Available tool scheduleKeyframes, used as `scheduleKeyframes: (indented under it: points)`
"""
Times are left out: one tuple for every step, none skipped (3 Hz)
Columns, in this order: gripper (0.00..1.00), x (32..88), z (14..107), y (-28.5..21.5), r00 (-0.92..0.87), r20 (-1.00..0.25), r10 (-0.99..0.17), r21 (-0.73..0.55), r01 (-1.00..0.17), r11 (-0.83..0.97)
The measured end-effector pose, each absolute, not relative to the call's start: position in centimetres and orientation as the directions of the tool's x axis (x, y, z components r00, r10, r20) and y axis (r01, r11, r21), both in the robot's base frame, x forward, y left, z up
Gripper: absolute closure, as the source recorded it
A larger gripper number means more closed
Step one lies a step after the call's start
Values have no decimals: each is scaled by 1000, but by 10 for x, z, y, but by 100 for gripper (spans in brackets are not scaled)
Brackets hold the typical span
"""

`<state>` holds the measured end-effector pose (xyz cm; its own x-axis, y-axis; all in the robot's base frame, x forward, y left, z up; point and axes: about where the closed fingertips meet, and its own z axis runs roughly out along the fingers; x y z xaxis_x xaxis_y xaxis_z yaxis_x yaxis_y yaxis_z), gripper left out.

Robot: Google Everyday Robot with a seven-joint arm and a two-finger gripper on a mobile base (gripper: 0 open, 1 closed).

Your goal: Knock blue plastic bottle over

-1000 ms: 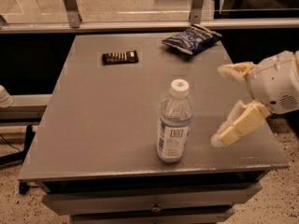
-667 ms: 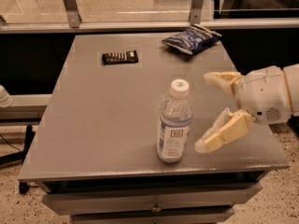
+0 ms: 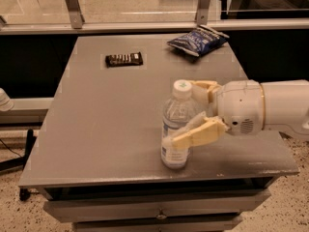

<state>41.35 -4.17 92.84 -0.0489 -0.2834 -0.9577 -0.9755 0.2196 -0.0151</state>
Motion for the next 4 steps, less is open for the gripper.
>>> scheduleKeyframes:
  points:
    - [42,411,927,-34,-56,-968,-246,-1,-974,225]
    - [64,411,927,-35,-64,-970,-235,6,-971,238]
    - [88,421,938,-43,-52,-955,-291,-20,-970,241]
    - [100,442,963,-56,-30,-908,-417,-77,-969,236]
